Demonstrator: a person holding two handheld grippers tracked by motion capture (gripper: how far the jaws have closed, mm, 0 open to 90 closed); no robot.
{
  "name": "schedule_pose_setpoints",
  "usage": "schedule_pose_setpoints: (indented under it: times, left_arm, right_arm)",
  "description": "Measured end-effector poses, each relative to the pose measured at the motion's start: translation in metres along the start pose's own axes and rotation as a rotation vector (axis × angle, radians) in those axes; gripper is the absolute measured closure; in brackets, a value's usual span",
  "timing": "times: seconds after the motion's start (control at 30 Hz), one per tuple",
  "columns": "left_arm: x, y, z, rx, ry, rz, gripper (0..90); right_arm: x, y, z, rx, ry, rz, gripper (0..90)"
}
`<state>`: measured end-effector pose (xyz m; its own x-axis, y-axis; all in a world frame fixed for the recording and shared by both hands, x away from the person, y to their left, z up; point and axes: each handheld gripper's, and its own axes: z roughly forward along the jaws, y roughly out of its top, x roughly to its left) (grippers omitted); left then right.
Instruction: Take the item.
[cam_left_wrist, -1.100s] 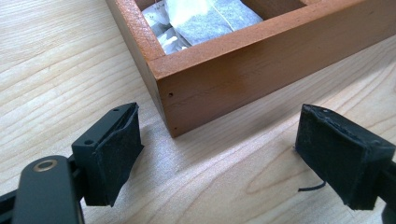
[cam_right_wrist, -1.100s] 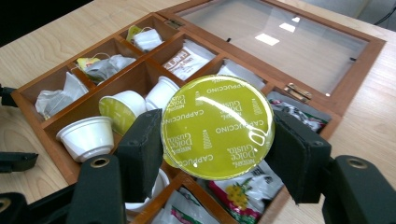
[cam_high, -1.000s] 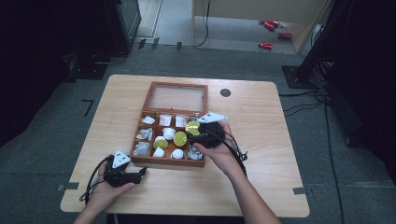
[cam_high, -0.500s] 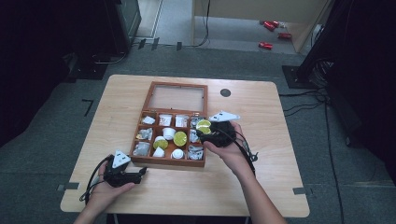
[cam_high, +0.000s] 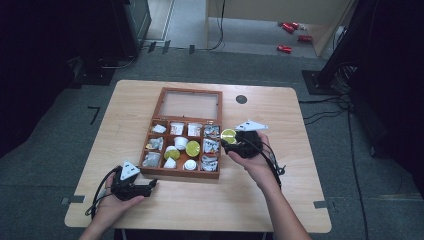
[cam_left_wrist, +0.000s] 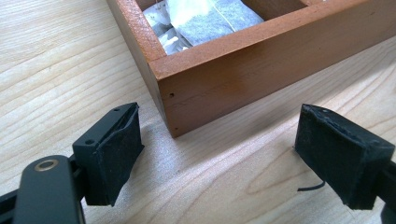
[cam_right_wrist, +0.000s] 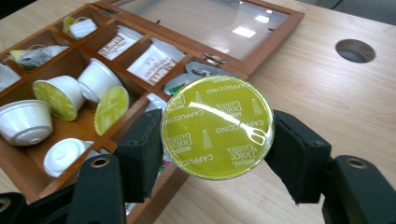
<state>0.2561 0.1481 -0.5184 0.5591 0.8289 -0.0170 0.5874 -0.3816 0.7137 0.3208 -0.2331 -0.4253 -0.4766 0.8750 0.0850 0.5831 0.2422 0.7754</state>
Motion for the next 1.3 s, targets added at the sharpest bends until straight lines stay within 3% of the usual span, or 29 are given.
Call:
schedule_pose_setpoints:
  times: [0.77,1.3]
  left_arm:
    - [-0.001,0.0,0.0,0.001,0.006,0.005,15.4]
    - [0.0,0.0,0.0,0.001,0.007,0.006,15.4]
  right_arm:
    - [-0.047,-0.03,-0.005,0.026,-0.089,0.082,38.6]
    - [-0.064,-0.05,0.0,0.049,-0.118,0.115,38.6]
